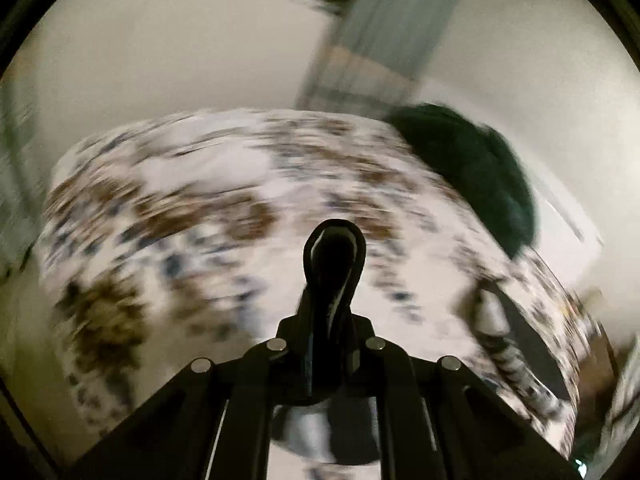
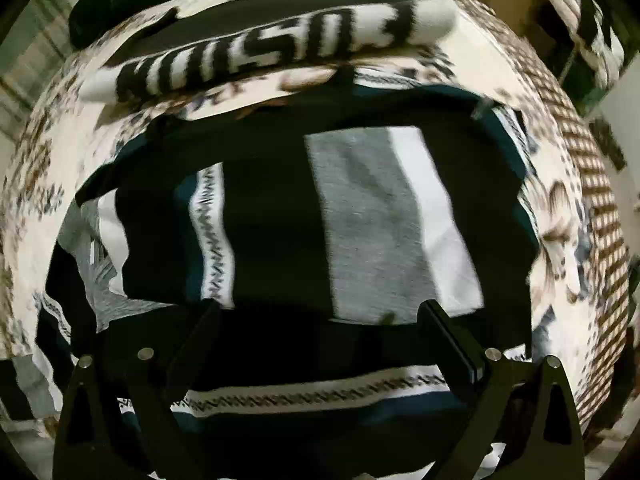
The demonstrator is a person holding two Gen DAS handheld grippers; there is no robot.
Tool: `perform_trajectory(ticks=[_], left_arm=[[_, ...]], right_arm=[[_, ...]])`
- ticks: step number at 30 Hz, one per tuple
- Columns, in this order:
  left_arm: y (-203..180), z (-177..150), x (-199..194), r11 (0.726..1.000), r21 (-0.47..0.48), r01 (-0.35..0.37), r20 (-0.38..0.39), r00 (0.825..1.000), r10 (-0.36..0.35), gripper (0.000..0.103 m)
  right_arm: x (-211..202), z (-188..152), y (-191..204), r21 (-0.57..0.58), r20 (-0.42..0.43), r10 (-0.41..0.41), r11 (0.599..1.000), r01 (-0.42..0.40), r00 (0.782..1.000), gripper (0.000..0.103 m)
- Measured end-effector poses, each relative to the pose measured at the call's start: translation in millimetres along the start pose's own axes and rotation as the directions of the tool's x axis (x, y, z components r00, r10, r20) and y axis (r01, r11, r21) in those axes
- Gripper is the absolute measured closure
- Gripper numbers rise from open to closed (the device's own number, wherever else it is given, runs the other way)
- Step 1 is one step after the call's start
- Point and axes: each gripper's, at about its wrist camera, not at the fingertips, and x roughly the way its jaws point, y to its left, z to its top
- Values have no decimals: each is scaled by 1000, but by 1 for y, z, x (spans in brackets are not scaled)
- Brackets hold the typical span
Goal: Fold small clothes
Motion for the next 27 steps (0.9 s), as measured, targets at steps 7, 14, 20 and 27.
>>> perform_trajectory(ticks=[7, 14, 20, 27], left_arm=[[-216, -58, 18, 917, 213, 337, -215, 932, -292, 96], [-386, -207, 52, 783, 279, 557, -494, 782, -380, 96], [-448, -310, 73, 730, 345, 590, -665, 702, -253, 92], [-397, -278, 66, 770, 337, 542, -658, 720, -219, 19]], right_arm=[[-11, -3, -94, 142, -8, -9, 990, 10, 1000, 3], [-18, -9, -211, 315, -7, -58, 947, 57, 998, 3], [-16, -13, -274, 389, -22, -72, 918, 75, 997, 3], [-29, -8, -291, 413, 23, 69, 908, -73, 997, 3]])
